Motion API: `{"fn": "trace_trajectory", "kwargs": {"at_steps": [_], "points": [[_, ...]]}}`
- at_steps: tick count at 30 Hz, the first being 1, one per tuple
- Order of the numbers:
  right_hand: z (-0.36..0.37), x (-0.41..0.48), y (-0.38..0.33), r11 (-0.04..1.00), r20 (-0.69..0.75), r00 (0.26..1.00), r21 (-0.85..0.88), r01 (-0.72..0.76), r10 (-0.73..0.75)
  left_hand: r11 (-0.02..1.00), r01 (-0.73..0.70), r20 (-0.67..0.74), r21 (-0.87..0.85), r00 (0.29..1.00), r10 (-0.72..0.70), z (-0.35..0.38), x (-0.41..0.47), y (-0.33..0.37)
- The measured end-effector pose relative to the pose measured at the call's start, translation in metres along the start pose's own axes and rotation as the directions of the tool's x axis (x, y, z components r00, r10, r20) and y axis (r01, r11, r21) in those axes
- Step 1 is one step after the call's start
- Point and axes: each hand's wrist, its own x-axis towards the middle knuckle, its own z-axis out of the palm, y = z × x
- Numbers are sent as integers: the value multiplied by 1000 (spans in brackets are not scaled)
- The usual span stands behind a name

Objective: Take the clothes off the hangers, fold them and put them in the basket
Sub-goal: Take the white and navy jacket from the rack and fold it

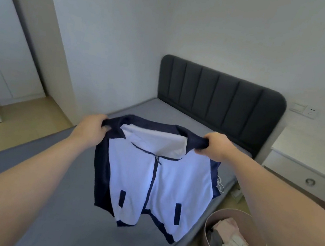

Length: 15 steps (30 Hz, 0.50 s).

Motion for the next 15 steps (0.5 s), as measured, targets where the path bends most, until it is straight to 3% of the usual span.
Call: {"fn": "trace_trajectory", "kwargs": {"at_steps": [3, 6, 9, 12, 15], "points": [[-2, 3, -3, 995, -156, 984, 69, -71, 81, 991, 17, -77, -133, 997, -27, 1, 4, 2], [-8, 5, 4, 995, 35, 999, 95, -23, 20, 988, -77, 12, -131, 997, 80, -3, 4, -3], [-9, 5, 14, 997, 231, 973, -74, 16, 1, 973, -213, 194, 84, 962, 194, -10, 4, -14], [-5, 11, 22, 987, 75, 997, -161, 0, 12, 904, -287, 179, 316, 954, 240, -10, 8, -24], [0, 16, 21, 994, -195, 976, -28, -103, 96, 962, -171, -25, 214, 983, 180, -8, 9, -30]]}}
